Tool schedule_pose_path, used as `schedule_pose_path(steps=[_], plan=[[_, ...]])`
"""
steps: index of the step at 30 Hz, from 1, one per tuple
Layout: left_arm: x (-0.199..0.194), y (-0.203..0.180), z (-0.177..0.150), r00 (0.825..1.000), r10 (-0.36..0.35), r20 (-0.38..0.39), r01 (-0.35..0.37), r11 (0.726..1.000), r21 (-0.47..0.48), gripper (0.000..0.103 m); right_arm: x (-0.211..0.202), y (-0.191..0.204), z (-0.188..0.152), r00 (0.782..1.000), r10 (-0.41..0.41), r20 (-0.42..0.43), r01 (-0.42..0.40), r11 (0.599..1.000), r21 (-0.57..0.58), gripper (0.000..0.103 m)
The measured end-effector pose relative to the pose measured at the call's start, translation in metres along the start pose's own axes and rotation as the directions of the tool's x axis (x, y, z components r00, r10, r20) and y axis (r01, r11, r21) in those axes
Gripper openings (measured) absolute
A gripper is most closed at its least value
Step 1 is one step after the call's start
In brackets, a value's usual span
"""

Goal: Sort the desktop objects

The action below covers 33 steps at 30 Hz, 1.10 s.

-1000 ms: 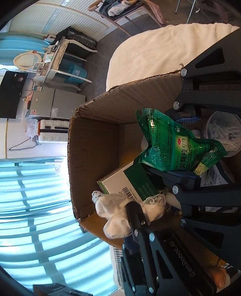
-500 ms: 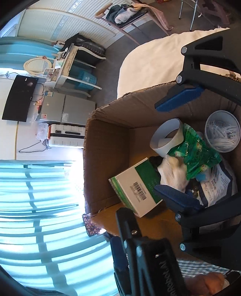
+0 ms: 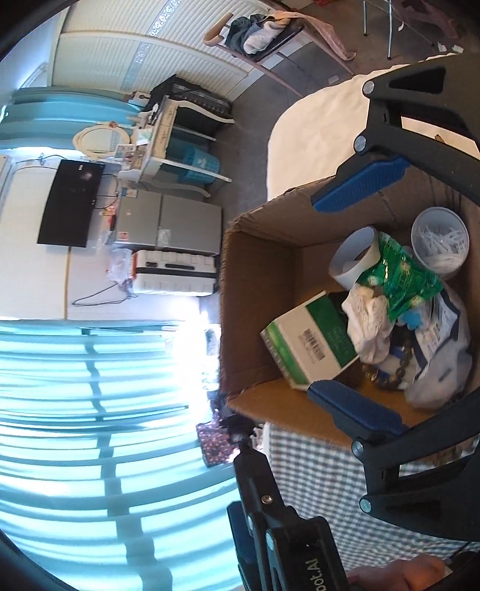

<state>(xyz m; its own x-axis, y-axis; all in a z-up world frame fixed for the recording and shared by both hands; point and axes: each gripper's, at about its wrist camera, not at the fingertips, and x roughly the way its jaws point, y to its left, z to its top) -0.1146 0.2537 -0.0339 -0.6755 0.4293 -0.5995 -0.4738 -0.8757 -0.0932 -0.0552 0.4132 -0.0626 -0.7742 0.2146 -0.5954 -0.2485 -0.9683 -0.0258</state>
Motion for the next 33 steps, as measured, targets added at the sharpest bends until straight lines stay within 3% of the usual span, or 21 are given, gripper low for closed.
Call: schedule_pose_path(steps=[6, 11, 17, 26, 33], plan=[[-0.038, 0.019, 0.001, 0.996, 0.050, 0.080, -0.049, 0.999, -0.009, 0.103, -0.025, 0.014, 0.008, 0.998, 0.020, 0.068, -0.021, 1.000, 0.006, 0.100], [-0.062, 0.031, 0.001, 0.984, 0.126, 0.130, -0.126, 0.992, -0.008, 0.103, -0.045, 0.025, 0.013, 0.992, 0.030, 0.124, -0.032, 0.999, 0.015, 0.103], [-0.087, 0.048, -0.001, 0.974, 0.161, 0.158, -0.158, 0.987, -0.030, 0.103, -0.066, 0.036, 0.017, 0.983, 0.062, 0.172, -0.068, 0.997, 0.024, 0.103], [-0.127, 0.068, -0.014, 0.933, 0.293, 0.208, -0.293, 0.955, -0.031, 0.103, -0.088, 0.059, 0.013, 0.974, 0.116, 0.196, -0.120, 0.993, 0.007, 0.103], [-0.146, 0.099, -0.028, 0.911, 0.356, 0.209, -0.347, 0.935, -0.076, 0.103, -0.096, 0.091, 0.009, 0.965, 0.170, 0.202, -0.169, 0.985, -0.021, 0.103]])
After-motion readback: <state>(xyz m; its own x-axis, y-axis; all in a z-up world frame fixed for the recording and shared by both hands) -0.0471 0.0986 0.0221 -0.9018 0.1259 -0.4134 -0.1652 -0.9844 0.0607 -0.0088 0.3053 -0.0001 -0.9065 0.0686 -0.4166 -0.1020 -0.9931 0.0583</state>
